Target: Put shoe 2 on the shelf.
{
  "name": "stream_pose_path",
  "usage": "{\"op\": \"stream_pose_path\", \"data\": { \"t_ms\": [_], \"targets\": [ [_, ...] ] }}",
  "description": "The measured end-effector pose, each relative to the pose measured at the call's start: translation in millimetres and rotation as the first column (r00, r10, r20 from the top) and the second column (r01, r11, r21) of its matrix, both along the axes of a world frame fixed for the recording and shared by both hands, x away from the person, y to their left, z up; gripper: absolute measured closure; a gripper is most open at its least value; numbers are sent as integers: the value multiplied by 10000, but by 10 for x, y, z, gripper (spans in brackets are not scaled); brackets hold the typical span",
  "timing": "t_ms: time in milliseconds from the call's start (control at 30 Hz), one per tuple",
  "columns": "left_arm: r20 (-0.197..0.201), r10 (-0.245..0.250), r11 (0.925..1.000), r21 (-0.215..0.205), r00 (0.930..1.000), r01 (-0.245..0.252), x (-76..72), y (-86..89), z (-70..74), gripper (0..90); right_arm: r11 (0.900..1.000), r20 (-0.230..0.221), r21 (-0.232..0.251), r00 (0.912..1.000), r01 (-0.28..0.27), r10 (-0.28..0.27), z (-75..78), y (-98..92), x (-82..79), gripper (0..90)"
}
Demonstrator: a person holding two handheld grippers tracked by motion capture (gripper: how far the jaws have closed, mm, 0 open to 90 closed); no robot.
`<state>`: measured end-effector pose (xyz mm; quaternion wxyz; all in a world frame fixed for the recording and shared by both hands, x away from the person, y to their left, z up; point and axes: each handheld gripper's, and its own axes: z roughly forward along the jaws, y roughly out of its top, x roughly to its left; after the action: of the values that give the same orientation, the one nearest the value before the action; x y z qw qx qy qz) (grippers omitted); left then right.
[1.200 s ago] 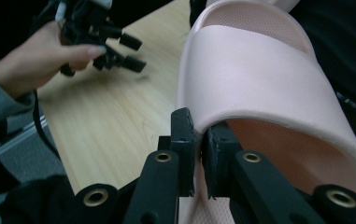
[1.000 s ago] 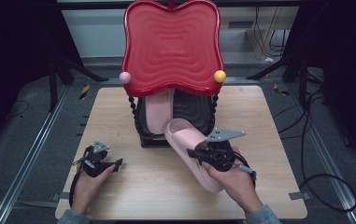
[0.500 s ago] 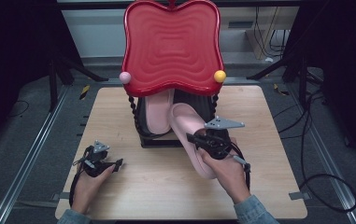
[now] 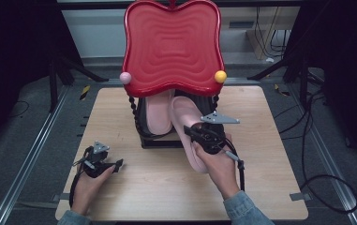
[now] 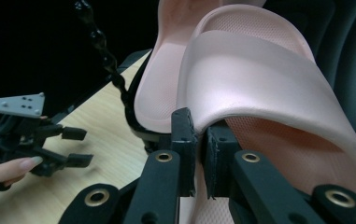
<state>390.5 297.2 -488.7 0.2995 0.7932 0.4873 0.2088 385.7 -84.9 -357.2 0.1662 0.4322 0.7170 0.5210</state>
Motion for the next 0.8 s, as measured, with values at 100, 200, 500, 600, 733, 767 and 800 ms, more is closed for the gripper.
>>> {"op": "stream_pose_path", "data": {
  "t_ms": [100, 200, 500, 600, 733, 767, 800],
  "targets": [
    [-6, 6, 10000, -4, 10000, -6, 1, 0, -1, 258, 9998, 34, -20, 9998, 204, -204, 0, 30, 19, 843],
    [7, -10, 10000, -16, 10000, 10, 0, 1, 2, 257, 9991, 69, -48, 9991, 414, -413, 1, 55, 31, 843],
    [16, -13, 10000, -56, 10000, 13, 0, 1, 8, 257, 9930, 235, -194, 9930, 1166, -1162, -5, 172, 113, 841],
    [-9, -34, 10000, -66, 10000, 34, 1, -1, 5, 258, 9883, 241, -296, 9886, 1493, -1487, -19, 221, 145, 842],
    [-7, -52, 10000, -82, 10000, 52, 1, -5, 6, 258, 9803, 331, -326, 9805, 1950, -1939, -29, 264, 197, 839],
    [-7, -58, 10000, -73, 10000, 58, 1, -5, 6, 258, 9792, 327, -312, 9793, 2007, -1997, -35, 274, 217, 839],
    [-16, -63, 10000, -67, 10000, 63, 1, -7, 5, 257, 9779, 304, -319, 9781, 2067, -2058, -43, 284, 239, 837]
  ]
}}
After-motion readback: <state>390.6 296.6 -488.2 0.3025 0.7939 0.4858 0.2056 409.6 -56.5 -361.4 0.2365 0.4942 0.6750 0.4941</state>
